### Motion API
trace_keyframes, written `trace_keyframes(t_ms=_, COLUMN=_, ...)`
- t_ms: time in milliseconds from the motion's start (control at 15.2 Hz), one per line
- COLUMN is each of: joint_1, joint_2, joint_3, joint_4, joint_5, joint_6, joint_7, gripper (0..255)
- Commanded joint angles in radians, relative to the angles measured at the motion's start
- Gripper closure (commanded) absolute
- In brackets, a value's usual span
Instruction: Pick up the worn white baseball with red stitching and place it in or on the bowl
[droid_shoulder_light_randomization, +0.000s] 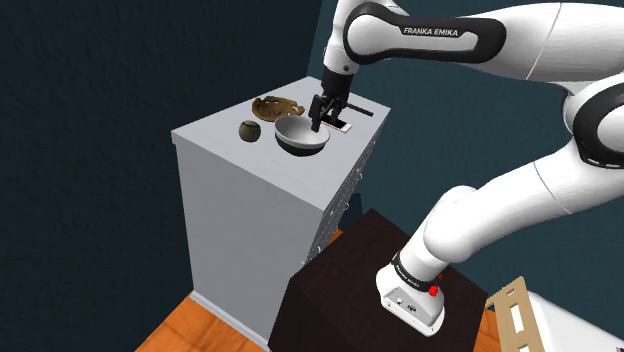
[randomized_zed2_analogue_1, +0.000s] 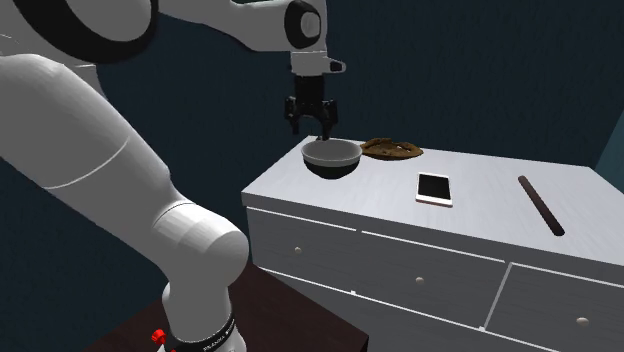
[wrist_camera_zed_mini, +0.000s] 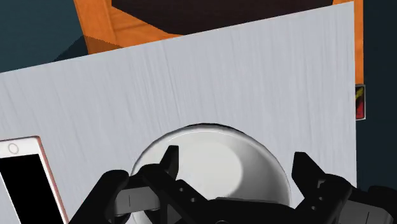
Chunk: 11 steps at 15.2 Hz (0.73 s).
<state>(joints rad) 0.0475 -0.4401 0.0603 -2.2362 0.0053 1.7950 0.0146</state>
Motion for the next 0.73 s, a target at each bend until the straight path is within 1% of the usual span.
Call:
trace_keyframes(t_ms=0, joint_1=0.004, joint_2=0.085, joint_3=0.002, joint_4=0.059, joint_5=0.014, joint_6=0.023, joint_7=0.0, gripper=0)
trace_keyframes(t_ms=330, joint_1=0.017, joint_2=0.282, joint_3=0.01, joint_4=0.214, joint_5=0.048, joint_6=0.057, joint_7=0.002, gripper=0)
trace_keyframes(t_ms=660, joint_1=0.028, joint_2=0.48, joint_3=0.02, joint_4=0.403, joint_5=0.078, joint_6=0.061, joint_7=0.004, gripper=0)
